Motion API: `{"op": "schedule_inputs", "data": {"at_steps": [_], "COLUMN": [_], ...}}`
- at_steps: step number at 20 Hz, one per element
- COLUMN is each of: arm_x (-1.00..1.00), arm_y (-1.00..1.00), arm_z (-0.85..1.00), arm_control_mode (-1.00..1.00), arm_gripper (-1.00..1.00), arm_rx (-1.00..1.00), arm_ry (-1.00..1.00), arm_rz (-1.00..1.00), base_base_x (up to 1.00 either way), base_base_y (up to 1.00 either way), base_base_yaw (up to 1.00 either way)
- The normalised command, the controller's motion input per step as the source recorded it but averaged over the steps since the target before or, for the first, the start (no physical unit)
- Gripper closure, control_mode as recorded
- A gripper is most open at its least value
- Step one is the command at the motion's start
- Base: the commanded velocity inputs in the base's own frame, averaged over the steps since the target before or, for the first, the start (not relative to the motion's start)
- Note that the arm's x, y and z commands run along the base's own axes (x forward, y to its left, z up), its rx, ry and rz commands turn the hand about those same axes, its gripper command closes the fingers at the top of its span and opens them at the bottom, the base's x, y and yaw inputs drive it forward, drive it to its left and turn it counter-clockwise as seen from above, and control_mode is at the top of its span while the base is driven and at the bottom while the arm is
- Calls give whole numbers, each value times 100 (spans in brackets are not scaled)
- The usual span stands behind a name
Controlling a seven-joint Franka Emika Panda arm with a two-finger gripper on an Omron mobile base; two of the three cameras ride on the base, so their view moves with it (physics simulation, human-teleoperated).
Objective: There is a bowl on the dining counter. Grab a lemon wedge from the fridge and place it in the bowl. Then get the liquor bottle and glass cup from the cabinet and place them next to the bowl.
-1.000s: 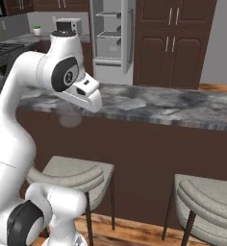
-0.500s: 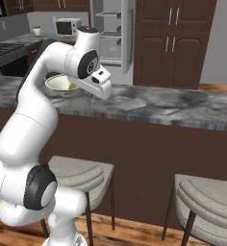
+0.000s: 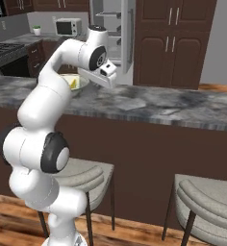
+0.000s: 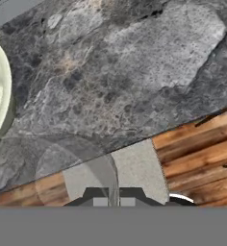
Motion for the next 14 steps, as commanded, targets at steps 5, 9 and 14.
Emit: {"op": "schedule_inputs", "data": {"at_steps": [5, 9, 14], "arm_x": [71, 70, 31], "arm_y": [0, 4, 3], "arm_z": [-32, -41, -28], "arm_control_mode": [-100, -100, -100], "arm_gripper": [100, 100, 100], "arm_rx": [0, 0, 0], "arm_ry": [0, 0, 0], "arm_rz": [0, 0, 0], "base_base_x": [0, 0, 0], "base_base_y": [0, 0, 0], "base_base_yaw": [0, 0, 0]}}
